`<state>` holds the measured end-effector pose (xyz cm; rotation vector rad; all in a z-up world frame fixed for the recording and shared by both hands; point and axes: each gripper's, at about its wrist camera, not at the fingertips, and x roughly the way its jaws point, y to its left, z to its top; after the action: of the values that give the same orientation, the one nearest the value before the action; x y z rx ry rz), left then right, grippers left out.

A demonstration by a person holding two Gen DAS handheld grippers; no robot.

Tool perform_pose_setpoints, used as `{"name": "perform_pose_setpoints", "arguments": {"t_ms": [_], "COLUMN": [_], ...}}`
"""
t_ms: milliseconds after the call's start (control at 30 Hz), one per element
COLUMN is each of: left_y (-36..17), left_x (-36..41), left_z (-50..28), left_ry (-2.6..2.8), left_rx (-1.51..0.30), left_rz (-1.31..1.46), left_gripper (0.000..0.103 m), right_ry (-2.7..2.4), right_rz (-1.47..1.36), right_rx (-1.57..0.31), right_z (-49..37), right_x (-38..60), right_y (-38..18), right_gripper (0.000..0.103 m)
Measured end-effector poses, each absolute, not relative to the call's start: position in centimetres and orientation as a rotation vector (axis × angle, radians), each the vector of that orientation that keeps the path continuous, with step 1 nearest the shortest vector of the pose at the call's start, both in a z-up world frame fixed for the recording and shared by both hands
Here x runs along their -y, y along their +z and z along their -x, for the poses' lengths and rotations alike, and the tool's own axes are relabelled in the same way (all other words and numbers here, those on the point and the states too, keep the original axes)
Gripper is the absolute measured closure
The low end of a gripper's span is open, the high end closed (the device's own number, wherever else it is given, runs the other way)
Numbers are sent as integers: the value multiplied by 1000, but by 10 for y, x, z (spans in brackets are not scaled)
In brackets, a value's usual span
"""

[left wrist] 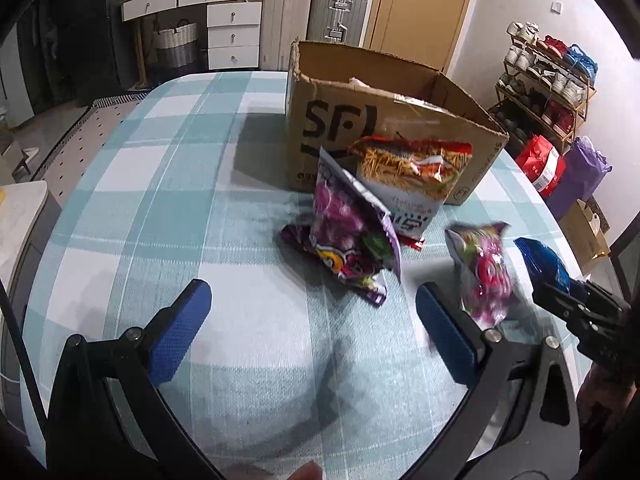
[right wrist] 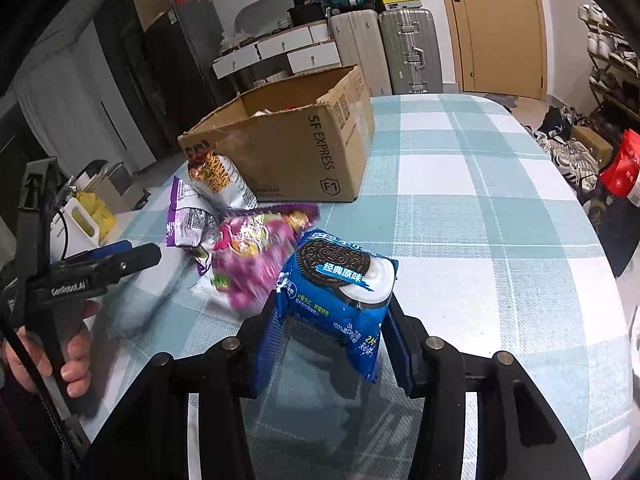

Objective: Organize snacks
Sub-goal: 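Grasp the purple snack bag with the left tool while the right tool holds the blue Oreo pack, then lift both held packs and carry them toward the cardboard box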

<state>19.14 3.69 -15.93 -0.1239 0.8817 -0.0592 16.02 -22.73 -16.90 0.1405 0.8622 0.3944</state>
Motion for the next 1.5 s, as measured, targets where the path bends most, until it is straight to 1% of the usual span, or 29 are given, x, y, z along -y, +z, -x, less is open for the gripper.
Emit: {"name": "perform_pose_setpoints", "arguments": {"t_ms": [333,800,1000,1033,1067,1167,1233,1333,1400,1500], "left_y": [-158,-167,-180,-182,-183,-185,-183,-181,-178,-173], "left_x": [-31,-26,-31,-32,-33,-40,-45,-48,-48,-51], "left_z": [-219,-259,-272,-272,-271,-265,-258,-251,-247,-240], "left_ry": [-72,-34,8,1,-3,-60,-87,-111,-117,-121], "left_rx": [-887,-915,-965,-966,-968,-957,-926,-928,-929,-920], "left_rz": [126,155,183,194,200,245,263,259,250,253], "left_gripper": [1,1,2,3,11,50,54,55,59,59], "right_ry": [397,392,391,389,387,386,389,398,403,409], "right_rz": [-138,-144,-138,-138,-140,-141,-140,-133,-127,-122], "right_rx": [-831,-846,-848,-846,-846,-846,-846,-838,-830,-814], "right_z": [-154,-158,-158,-158,-157,-157,-156,-151,-149,-144], "right_x": [228,231,232,233,234,234,233,229,227,223], "right_y": [-158,-164,-166,-165,-165,-164,-163,-158,-155,-147], "right_gripper": [55,55,55,55,55,55,55,55,55,55]}}
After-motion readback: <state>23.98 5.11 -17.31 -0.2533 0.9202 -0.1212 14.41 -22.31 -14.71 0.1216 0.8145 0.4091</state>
